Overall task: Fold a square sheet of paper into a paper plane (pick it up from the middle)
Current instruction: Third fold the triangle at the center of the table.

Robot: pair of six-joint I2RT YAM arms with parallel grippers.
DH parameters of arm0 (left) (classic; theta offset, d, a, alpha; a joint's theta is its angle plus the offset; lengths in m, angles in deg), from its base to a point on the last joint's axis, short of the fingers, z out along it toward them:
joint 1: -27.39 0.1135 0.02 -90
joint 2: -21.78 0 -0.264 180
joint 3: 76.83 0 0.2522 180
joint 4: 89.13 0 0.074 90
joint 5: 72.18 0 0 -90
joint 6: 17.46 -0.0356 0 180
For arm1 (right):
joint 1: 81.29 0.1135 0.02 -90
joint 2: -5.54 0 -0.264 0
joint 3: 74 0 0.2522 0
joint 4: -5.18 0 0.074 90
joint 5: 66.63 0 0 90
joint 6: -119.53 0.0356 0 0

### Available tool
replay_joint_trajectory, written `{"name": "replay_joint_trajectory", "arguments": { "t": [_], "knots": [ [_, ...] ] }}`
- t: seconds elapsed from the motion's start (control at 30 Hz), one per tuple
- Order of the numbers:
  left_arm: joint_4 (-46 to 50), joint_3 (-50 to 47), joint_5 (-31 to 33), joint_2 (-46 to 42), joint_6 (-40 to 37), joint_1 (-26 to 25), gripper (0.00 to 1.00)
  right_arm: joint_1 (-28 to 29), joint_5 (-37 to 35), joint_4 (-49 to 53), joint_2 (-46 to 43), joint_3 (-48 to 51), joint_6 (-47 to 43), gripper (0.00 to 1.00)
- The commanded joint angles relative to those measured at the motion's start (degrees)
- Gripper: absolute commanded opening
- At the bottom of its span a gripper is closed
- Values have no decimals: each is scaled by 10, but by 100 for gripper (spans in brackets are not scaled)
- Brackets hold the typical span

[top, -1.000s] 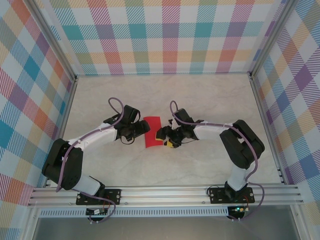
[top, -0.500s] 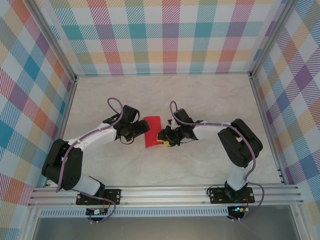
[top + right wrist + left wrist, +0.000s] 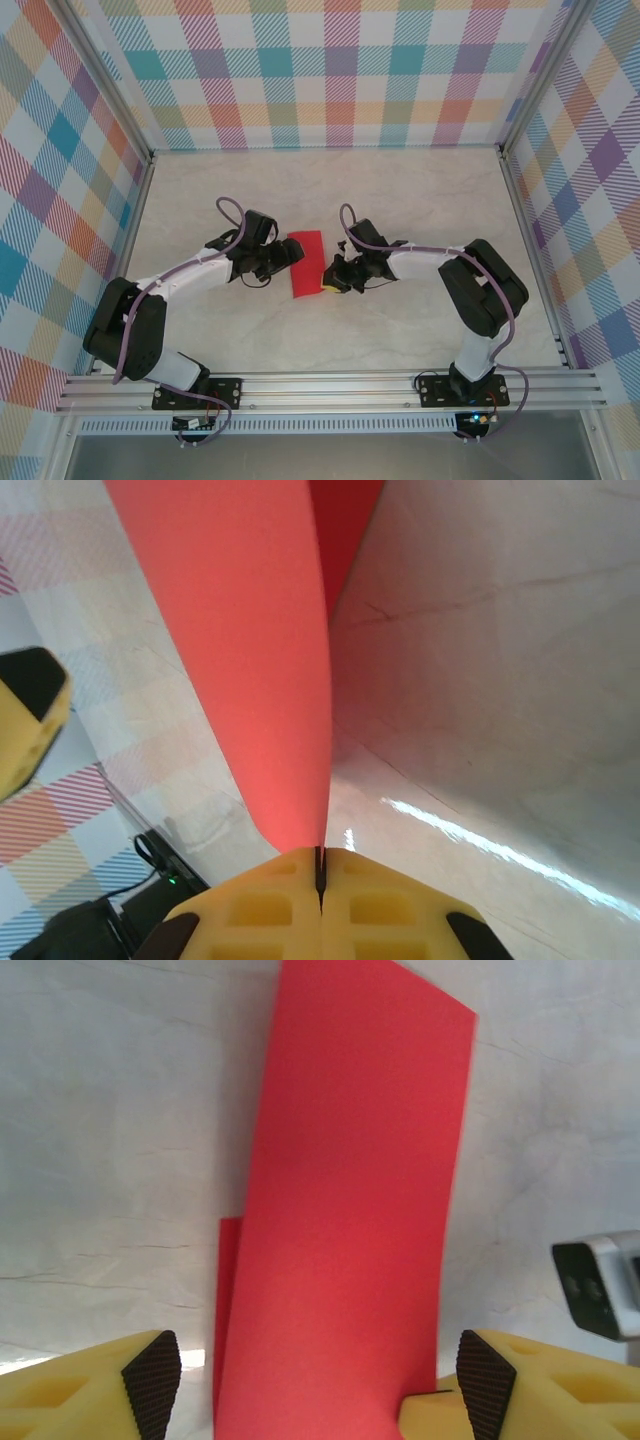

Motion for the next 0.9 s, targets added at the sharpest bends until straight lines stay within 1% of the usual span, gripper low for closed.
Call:
{"name": "replay_joint_trajectory", "arguments": {
  "t": [0.0,0.07,0.17,0.27,0.37,0.5,0.57,0.7,0.77,0.87],
  "knots": [
    [-61,-14,-64,13,-5,9,71,-4,9,93,-24,-23,-74,0],
    [-81,-19,-82,20,-4,9,66,-9,13,131,-30,-29,-103,0],
    [-103,-24,-100,28,-3,9,57,-12,14,161,-40,-33,-125,0],
    [-124,-26,-118,39,-3,8,49,-12,16,167,-36,-44,-130,0],
    [-135,-27,-123,54,-3,9,44,-12,16,161,-25,-55,-128,0],
    [-142,-25,-125,81,-4,8,38,-12,19,144,-9,-69,-119,4],
    [-133,-21,-114,93,-10,9,36,-12,17,137,-3,-74,-112,7],
    [-113,-19,-87,105,-21,8,33,-12,10,120,4,-73,-91,14],
    [-114,-22,-86,111,-22,8,33,-12,7,106,4,-67,-74,18],
    [-119,-24,-88,118,-21,8,33,-12,6,81,2,-53,-48,19]
  ]
}}
